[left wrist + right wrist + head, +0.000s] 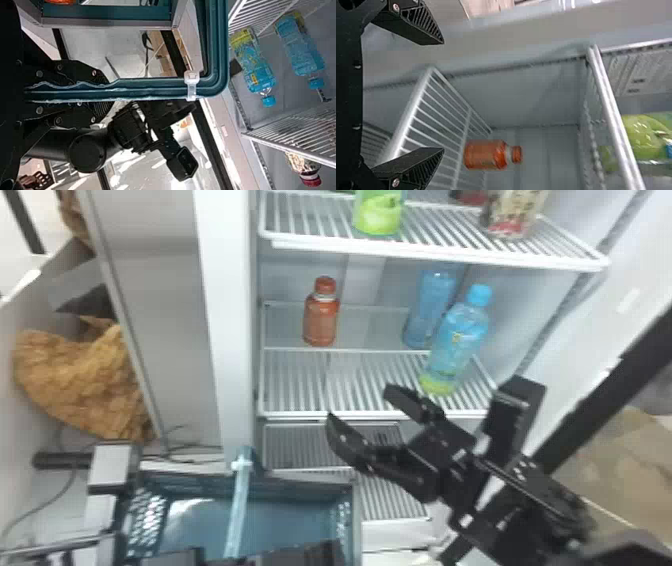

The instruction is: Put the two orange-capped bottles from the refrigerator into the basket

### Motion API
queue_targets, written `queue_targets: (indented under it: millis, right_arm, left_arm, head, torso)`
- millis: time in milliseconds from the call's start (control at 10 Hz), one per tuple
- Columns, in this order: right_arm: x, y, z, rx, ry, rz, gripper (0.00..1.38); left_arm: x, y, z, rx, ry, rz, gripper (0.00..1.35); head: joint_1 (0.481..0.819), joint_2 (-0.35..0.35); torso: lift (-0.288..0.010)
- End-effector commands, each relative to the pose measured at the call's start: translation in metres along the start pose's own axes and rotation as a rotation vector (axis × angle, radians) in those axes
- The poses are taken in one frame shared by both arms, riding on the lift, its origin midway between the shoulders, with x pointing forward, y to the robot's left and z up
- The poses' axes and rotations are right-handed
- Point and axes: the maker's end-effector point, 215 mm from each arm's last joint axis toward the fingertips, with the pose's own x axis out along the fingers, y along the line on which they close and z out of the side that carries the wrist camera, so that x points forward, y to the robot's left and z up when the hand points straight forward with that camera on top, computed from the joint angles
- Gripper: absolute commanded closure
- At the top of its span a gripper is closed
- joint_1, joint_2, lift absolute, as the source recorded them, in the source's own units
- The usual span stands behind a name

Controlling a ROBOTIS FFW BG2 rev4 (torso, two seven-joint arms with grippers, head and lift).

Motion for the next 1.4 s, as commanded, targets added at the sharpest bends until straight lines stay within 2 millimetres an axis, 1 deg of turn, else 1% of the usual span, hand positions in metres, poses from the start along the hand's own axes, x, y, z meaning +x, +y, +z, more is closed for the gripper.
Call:
queue_targets:
  millis: [0, 100, 200, 300, 500, 600, 800, 900, 1100, 1300]
  right_arm:
    - [0.016, -0.023, 0.017, -0.069, -0.075, -0.069, 0.11]
    - [0.029, -0.038, 0.025, -0.093, -0.129, -0.107, 0.11]
    - [0.044, -0.052, 0.027, -0.108, -0.173, -0.14, 0.11]
    - [0.053, -0.061, 0.03, -0.122, -0.202, -0.168, 0.11]
    - [0.076, -0.076, 0.016, -0.1, -0.194, -0.2, 0.11]
    - [0.086, -0.076, 0.014, -0.097, -0.203, -0.204, 0.11]
    - [0.113, -0.07, 0.016, -0.097, -0.223, -0.187, 0.11]
    - [0.125, -0.072, 0.017, -0.103, -0.227, -0.194, 0.11]
    - [0.139, -0.087, 0.017, -0.103, -0.241, -0.233, 0.11]
    - [0.148, -0.104, 0.026, -0.107, -0.263, -0.276, 0.11]
  left_arm:
    - [0.001, 0.0, -0.001, 0.0, 0.002, -0.002, 1.14]
    - [0.0, 0.0, 0.0, 0.002, 0.002, -0.001, 1.14]
    - [0.001, 0.0, -0.001, 0.002, 0.007, -0.001, 1.14]
    - [0.001, 0.0, -0.001, 0.002, 0.007, 0.001, 1.14]
    - [0.001, -0.001, -0.001, 0.004, 0.009, -0.002, 1.14]
    - [0.001, 0.0, 0.0, 0.004, 0.006, 0.001, 1.14]
    - [0.001, -0.001, -0.002, 0.002, 0.008, -0.001, 1.14]
    - [0.001, -0.001, 0.0, 0.004, 0.005, -0.002, 1.14]
    - [0.003, -0.003, -0.001, 0.004, 0.008, -0.008, 1.14]
    - [0.004, -0.004, -0.001, 0.003, 0.008, -0.011, 1.14]
  head:
    - [0.695, -0.217]
    - [0.695, -0.227]
    - [0.695, -0.233]
    - [0.695, -0.233]
    - [0.695, -0.231]
    - [0.695, -0.228]
    - [0.695, -0.208]
    - [0.695, -0.201]
    - [0.695, -0.176]
    - [0.695, -0.18]
  torso:
    - [-0.288]
    - [-0.288]
    - [-0.288]
    - [-0.288]
    - [-0.288]
    - [-0.288]
    - [-0.288]
    - [-0.288]
    - [-0.288]
    - [-0.288]
